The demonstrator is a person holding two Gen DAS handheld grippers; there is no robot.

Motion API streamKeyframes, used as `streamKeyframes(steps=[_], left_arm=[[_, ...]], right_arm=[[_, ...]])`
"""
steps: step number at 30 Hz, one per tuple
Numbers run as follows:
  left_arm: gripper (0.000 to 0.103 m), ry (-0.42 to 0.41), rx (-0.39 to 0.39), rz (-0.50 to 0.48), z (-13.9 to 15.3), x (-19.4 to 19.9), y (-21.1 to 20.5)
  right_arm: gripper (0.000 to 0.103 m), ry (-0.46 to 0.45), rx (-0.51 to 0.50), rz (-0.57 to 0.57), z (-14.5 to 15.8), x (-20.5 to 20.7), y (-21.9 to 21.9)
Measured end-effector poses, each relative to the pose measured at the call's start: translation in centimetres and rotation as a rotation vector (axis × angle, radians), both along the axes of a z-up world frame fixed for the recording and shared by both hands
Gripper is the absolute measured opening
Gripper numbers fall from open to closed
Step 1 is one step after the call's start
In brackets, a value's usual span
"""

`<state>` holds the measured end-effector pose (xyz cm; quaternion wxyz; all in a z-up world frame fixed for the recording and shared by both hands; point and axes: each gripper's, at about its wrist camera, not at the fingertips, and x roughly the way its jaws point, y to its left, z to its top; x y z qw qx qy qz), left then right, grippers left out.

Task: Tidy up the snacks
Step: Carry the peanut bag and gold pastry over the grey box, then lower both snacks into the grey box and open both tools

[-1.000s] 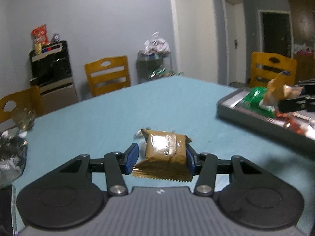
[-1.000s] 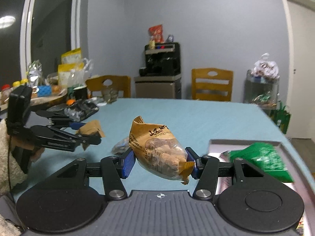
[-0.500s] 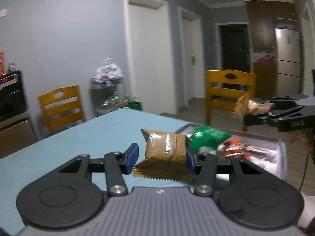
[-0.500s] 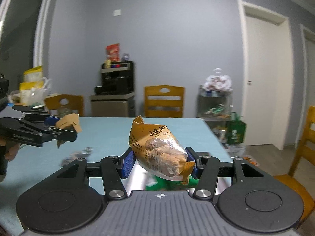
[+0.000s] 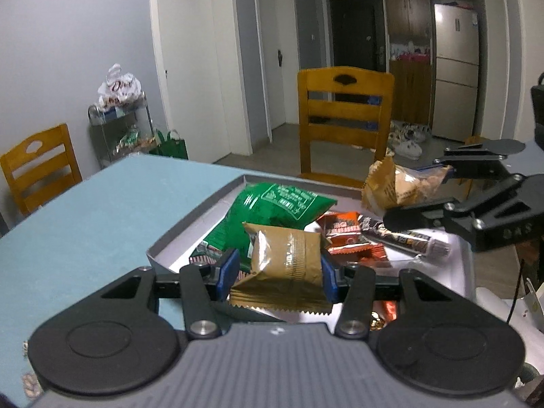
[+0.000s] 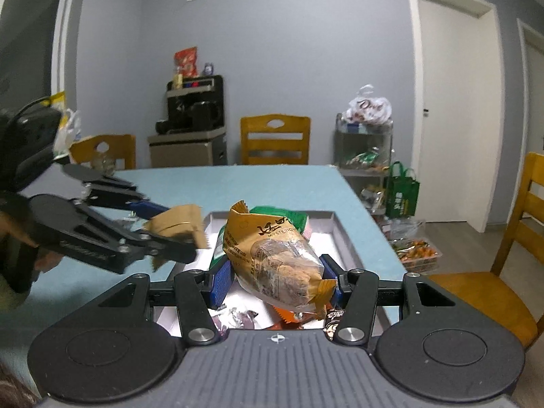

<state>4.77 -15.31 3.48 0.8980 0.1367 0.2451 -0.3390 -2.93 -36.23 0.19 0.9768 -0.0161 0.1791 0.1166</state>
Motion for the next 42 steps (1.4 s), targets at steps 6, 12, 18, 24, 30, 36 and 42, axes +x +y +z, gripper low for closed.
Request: streamKeyframes(steps=[6, 12, 18, 24, 30, 36, 42], left_arm=[[0.048, 0.039, 0.026, 0.041, -1.6, 2.5, -1.7], [0.048, 0.043, 0.048, 0.067, -3.1, 4.5, -3.0], [0.048, 0.035, 0.033, 0.115, -3.4, 6.7, -3.5], [0.048, 0.026, 0.016, 0.145, -3.7, 7.9, -3.5], [0.048, 0.032, 0.028, 0.160, -4.2, 8.4, -3.5], [0.048, 0.035, 0.024, 0.173, -4.5, 8.4, -3.2], [0.048, 0.034, 0.017, 0.177, -4.4, 8.5, -3.2]], right_arm=[[0.054, 0.030, -0.005, 0.026, -0.8, 1.6, 0.4], [0.054, 0.058, -0.027, 0.017, -1.3, 3.4, 1.1], [0.054, 0.047, -0.043, -0.020, -1.1, 4.9, 1.7], [0.055, 0.066, -0.052, -0.035, -1.4, 6.0, 2.0], [0.055, 0.077, -0.074, -0.031, -1.4, 6.2, 2.8], [0.055, 0.071, -0.072, -0.035, -1.2, 6.4, 2.6], [0.055, 0.072, -0.070, -0.029, -1.2, 6.5, 2.7]])
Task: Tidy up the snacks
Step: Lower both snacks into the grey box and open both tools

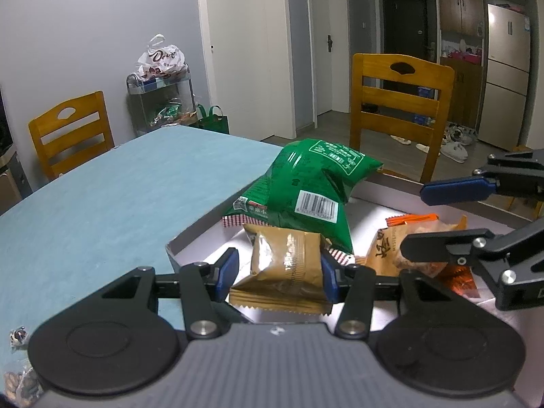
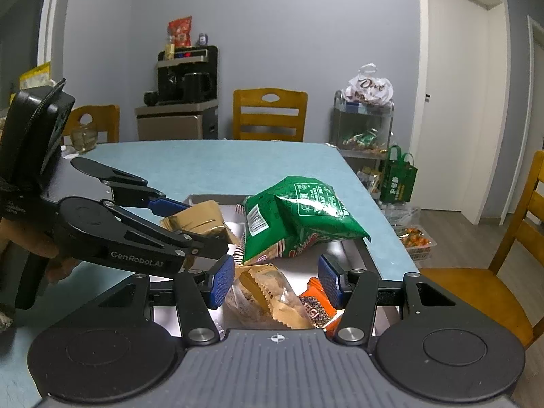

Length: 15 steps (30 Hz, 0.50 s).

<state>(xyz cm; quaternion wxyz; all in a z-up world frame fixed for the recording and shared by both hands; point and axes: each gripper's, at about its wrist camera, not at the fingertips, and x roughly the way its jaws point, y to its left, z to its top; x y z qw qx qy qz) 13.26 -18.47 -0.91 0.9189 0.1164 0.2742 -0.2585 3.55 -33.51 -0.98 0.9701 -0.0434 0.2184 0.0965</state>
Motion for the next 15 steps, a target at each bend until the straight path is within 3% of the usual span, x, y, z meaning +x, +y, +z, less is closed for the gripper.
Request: streamKeyframes(steps=[2, 5, 7, 11, 15], left_arm=[[0.048, -0.003, 0.002, -0.001, 0.1, 0.0, 0.0], [0.057, -0.007, -0.002, -0.003, 0.3, -0.1, 0.1], [0.069, -0.011, -0.005, -0.004, 0.3, -0.3, 0.2], [0.082, -0.031, -0.016, -0.007, 0.7, -0.7, 0.5], [0.089, -0.034, -0.033, -0.007, 1.4, -1.0, 1.1]], right_arm=[[0.055, 0.001, 0.001, -0.001, 0.0, 0.0, 0.0], [0.055, -0.002, 0.005, -0.003, 0.0, 0.0, -0.3], [0.055, -0.007, 0.009, -0.006, 0.1, -0.1, -0.4], [0.056, -0.015, 0.022, -0.008, 0.4, -0.5, -0.6], [0.073, -0.028, 0.051, -0.015, 0.9, -0.9, -0.8]])
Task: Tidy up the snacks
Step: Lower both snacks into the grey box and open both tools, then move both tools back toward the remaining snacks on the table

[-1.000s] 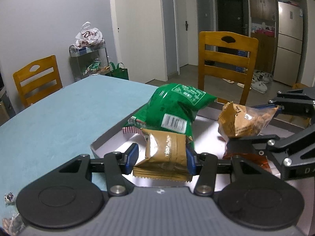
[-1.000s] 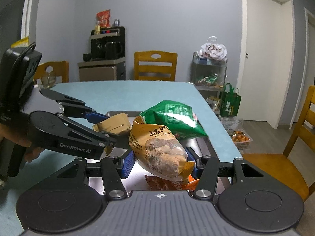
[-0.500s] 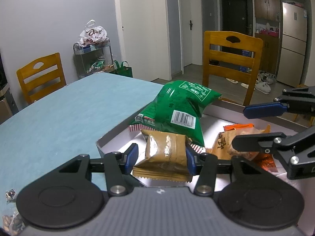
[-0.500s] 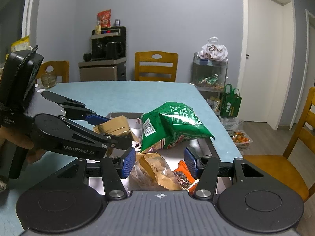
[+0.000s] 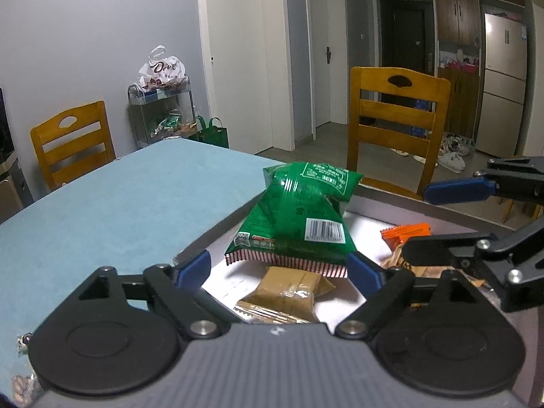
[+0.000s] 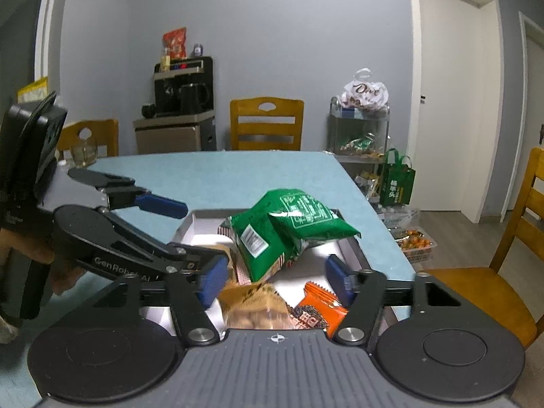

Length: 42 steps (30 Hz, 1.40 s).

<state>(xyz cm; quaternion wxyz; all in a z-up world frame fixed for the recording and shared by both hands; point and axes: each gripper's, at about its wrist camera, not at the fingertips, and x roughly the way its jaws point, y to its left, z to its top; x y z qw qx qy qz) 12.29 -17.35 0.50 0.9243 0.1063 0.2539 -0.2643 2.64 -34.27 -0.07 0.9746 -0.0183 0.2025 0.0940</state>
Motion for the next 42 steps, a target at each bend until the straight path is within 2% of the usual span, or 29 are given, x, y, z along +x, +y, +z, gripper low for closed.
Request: streamKeyframes(steps=[2, 3, 8, 16, 26, 33, 38, 42], left_arm=[[0.090, -0.002, -0.001, -0.002, 0.2, -0.3, 0.4], [0.090, -0.006, -0.001, -0.001, 0.3, -0.4, 0.5], [0.093, -0.014, -0.003, 0.006, 1.0, -1.2, 1.6], [0.094, -0.029, -0.006, 0.015, 2.2, -2.5, 4.1], [0.094, -0.045, -0.047, 0.062, 3.1, -4.1, 9.3], [0.098, -0.070, -0.030, 0.145, 2.7, -5.3, 14.6], [0.098, -0.051, -0.058, 0.230, 1.8, -5.2, 19.0], [0.098, -0.049, -0.030, 0.259, 1.3, -5.3, 21.7]], right_arm=[[0.091, -0.014, 0.027, -0.009, 0.3, -0.2, -0.2], [0.095, -0.024, 0.040, -0.016, 0.5, -0.3, -0.2], [0.103, -0.046, 0.060, -0.029, 1.2, -0.5, 0.1], [0.103, -0.045, 0.061, -0.033, 2.1, -0.2, 1.5], [0.103, -0.050, 0.034, -0.006, 3.2, 0.0, 5.3], [0.103, -0.047, 0.047, 0.033, 4.1, 0.3, 8.5], [0.103, -0.033, 0.025, 0.079, 4.3, 0.9, 11.3], [0.103, -0.032, 0.011, 0.104, 4.7, 1.4, 13.5]])
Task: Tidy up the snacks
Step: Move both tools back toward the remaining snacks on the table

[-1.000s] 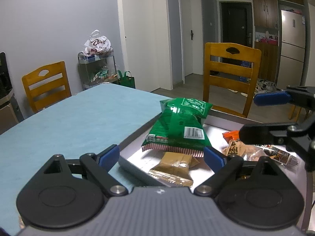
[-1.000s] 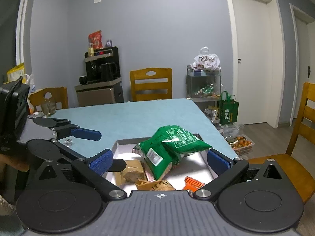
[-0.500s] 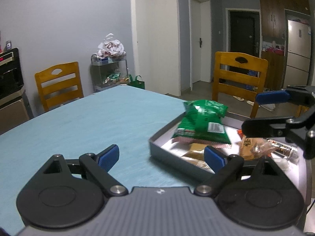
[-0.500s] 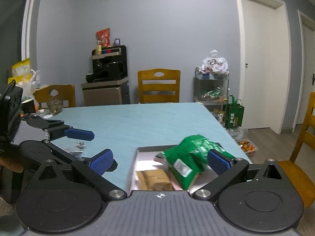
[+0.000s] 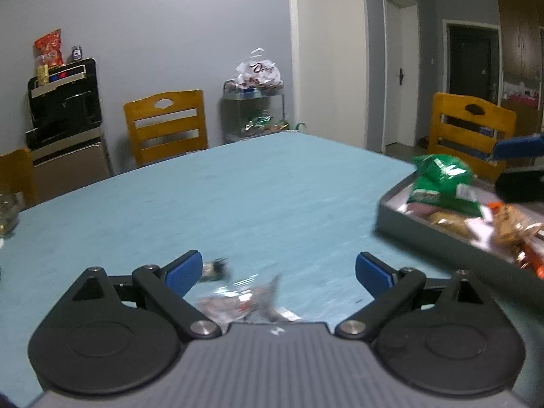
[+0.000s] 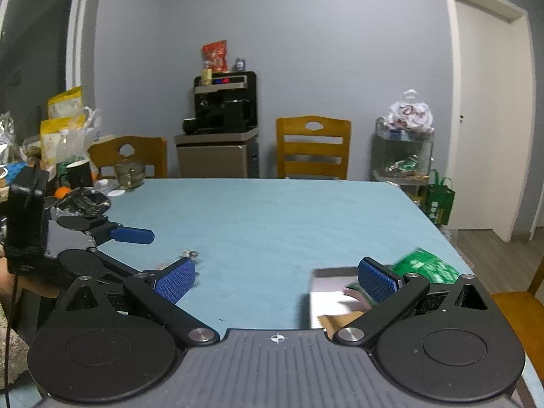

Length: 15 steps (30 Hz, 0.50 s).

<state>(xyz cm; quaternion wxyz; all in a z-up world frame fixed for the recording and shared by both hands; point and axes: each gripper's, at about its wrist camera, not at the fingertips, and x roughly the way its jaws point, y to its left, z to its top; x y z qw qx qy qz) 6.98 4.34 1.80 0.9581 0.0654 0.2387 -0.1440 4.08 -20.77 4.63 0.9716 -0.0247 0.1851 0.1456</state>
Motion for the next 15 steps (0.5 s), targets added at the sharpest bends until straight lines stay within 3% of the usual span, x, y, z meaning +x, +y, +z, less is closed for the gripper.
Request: streamKeyframes(steps=[3, 8, 15], left_arm=[[0.098, 0.000, 0.009, 0.010, -0.4, 0.1, 1.8], [0.098, 0.039, -0.071, 0.021, -1.7, 0.2, 4.3], [0.098, 0.064, -0.067, -0.032, -2.7, 0.1, 5.0]], right_arm=[[0.103, 0.009, 0.009, 0.012, 0.2, 0.7, 1.4], [0.103, 0.035, 0.042, 0.037, 0.3, 2.5, 4.0], [0.103, 0.068, 0.061, 0.052, -0.3, 6.0, 7.7]])
